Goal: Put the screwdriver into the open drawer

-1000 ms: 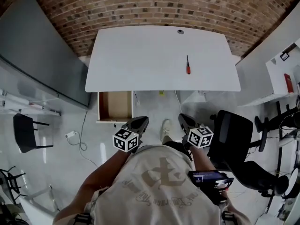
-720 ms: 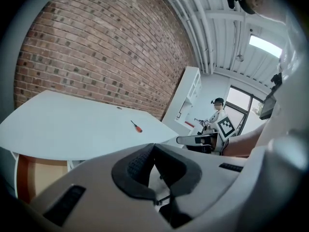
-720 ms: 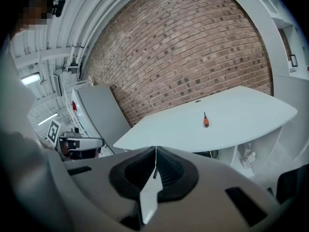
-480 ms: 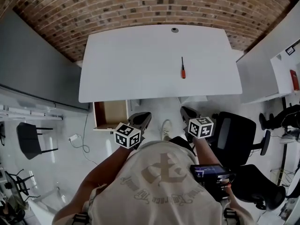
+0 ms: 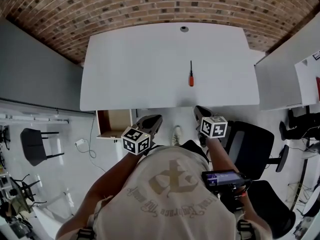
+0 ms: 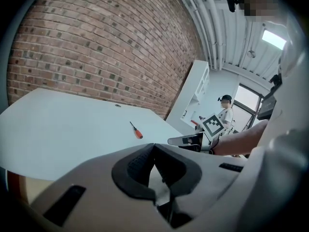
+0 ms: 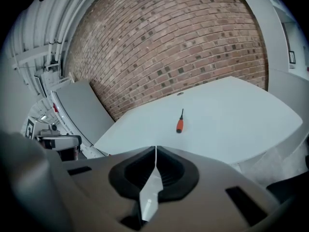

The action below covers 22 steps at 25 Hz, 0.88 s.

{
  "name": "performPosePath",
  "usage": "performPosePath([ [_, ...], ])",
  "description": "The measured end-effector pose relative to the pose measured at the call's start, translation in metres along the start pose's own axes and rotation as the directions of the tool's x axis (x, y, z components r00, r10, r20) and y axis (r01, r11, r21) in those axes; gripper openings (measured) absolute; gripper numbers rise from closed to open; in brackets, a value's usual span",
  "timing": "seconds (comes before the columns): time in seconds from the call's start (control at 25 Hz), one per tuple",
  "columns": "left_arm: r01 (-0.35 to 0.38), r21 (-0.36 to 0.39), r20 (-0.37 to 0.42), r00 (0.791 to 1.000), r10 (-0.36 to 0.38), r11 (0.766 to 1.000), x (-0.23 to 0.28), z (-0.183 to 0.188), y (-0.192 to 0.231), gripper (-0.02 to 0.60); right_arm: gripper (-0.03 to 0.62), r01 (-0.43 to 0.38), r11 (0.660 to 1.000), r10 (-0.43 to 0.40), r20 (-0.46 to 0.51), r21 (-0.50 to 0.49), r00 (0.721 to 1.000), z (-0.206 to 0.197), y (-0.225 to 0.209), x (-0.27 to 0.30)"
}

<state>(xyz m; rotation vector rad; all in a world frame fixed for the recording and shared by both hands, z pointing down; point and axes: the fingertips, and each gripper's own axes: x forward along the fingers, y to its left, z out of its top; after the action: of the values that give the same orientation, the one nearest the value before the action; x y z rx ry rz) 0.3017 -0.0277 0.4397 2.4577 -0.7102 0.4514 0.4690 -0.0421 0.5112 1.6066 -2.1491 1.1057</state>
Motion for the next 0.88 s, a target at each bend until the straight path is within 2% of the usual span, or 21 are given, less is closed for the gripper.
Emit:
performPosePath([
  [0.4, -0.051, 0.006, 0.038, 0.998, 0.050, 0.999, 0.034, 0.033, 0.011, 0.020, 0.025, -0.004, 1.000, 0.004, -0.047, -0.003, 0.999, 0.035, -0.044, 0.047],
  [0.6, -0.105, -0.033, 0.062, 0.992, 0.107, 0.994, 0.034, 0.037, 0.033, 0.020, 0.025, -0.004, 1.000, 0.003, -0.059, -0.014, 0.998, 0.056, -0.059, 0.075],
  [0.88, -0.180, -0.090, 0.104, 0.977, 0.189, 0.980, 0.038, 0.044, 0.062, 0.020, 0.026, -0.006, 0.999, 0.001, -0.125, -0.041, 0.992, 0.075, -0.074, 0.112],
])
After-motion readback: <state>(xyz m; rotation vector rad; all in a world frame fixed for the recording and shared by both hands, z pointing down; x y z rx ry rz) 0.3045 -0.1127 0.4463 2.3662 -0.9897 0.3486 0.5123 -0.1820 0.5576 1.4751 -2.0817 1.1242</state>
